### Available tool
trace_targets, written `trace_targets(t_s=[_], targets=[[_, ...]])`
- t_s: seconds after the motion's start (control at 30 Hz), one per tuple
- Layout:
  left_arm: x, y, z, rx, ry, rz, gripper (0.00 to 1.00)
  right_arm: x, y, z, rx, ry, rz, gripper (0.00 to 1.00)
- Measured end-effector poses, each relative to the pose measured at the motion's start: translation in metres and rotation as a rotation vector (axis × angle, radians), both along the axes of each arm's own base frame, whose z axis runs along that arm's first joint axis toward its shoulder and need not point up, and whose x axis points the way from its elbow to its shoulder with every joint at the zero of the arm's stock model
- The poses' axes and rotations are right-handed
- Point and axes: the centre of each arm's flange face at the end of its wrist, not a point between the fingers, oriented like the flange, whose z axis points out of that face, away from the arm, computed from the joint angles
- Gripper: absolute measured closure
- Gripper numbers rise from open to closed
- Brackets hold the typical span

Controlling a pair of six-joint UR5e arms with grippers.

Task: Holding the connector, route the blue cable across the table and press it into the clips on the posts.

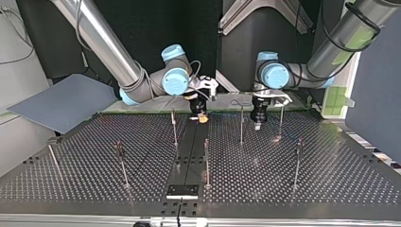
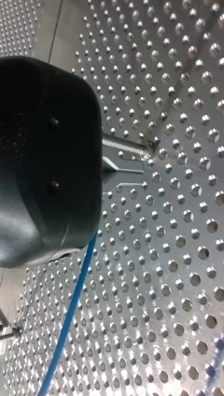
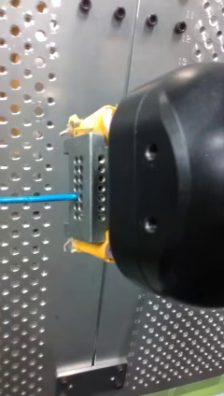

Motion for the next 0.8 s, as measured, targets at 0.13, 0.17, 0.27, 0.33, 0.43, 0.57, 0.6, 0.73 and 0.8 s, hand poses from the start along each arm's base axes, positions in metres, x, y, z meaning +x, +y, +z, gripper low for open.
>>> trace_targets(t_s=[0.13,0.17,0.27,0.33,0.43,0.57,0.6,0.73,0.8], targets=[[0.008,0.004,0.006,-0.001,-0.016,-0.003,1.0,-0.003,-0.004,0.0,-0.002,-0.002,-0.006,1.0],[0.009,0.004,0.007,-0.001,-0.019,-0.004,1.0,-0.003,-0.005,0.0,-0.002,-0.002,-0.008,1.0],[0.013,0.007,0.01,-0.002,-0.027,-0.006,1.0,-0.005,-0.007,0.001,-0.003,-0.003,-0.011,1.0],[0.014,0.008,0.011,-0.001,-0.029,-0.006,1.0,-0.005,-0.008,0.001,-0.002,-0.004,-0.01,1.0],[0.015,0.01,0.011,0.0,-0.03,-0.004,1.0,-0.006,-0.01,0.001,-0.002,-0.006,-0.005,1.0],[0.015,0.012,0.011,0.004,-0.026,0.007,0.64,-0.006,-0.01,0.001,-0.003,-0.009,-0.003,1.0],[0.014,0.012,0.01,0.008,-0.022,0.013,0.64,-0.006,-0.011,0.001,-0.003,-0.009,-0.003,1.0],[0.011,0.011,0.008,0.03,-0.001,0.03,0.0,-0.007,-0.013,0.001,-0.002,-0.009,-0.006,1.0],[0.009,0.01,0.007,0.044,0.011,0.039,0.0,-0.008,-0.013,0.001,-0.002,-0.008,-0.008,1.0]])
